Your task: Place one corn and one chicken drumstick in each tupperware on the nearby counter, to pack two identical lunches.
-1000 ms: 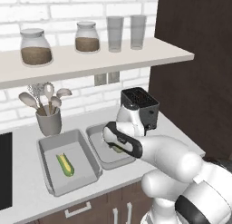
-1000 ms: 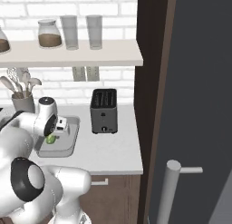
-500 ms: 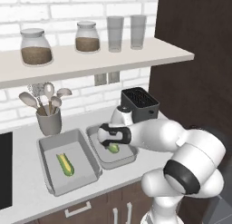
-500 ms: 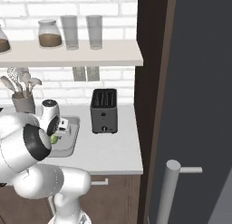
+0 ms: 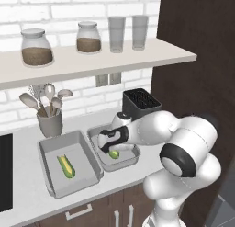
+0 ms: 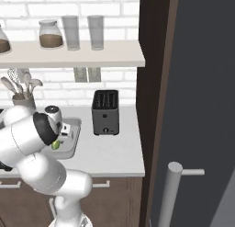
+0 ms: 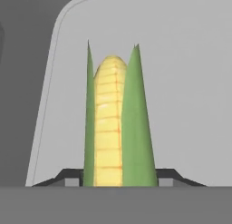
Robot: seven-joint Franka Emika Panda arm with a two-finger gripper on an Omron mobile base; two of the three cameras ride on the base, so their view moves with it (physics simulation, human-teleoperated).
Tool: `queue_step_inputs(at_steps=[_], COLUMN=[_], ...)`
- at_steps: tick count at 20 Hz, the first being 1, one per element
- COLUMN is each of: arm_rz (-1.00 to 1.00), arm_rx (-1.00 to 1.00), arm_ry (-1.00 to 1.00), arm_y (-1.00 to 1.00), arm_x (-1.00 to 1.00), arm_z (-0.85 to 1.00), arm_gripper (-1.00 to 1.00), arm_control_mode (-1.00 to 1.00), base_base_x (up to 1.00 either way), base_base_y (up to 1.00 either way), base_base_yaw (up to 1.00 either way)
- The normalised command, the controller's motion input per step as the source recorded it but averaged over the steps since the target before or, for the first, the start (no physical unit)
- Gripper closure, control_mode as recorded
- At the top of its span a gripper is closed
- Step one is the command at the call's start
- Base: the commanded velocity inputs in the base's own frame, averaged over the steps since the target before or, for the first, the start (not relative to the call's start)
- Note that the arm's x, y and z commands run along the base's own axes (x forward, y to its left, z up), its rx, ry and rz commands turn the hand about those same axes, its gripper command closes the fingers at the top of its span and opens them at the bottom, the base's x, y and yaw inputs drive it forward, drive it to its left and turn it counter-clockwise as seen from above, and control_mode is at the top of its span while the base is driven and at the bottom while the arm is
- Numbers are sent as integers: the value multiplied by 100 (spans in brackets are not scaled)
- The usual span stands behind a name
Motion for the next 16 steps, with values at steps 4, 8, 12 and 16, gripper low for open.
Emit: queue_step_inputs(at_steps=[4, 8, 12, 16], arm_rz=[0, 0, 0, 0], arm_rx=[0, 0, 0, 0], arm_ry=[0, 0, -4, -15], arm_y=[0, 0, -1, 0], arm_x=[11, -4, -44, -52], arm_z=[-39, -7, 5, 28], arm_gripper=[-100, -100, -100, -100], arm_control_mode=[-100, -100, -100, -100], base_base_x=[0, 0, 0, 0], base_base_y=[0, 0, 0, 0], base_base_yaw=[0, 0, 0, 0])
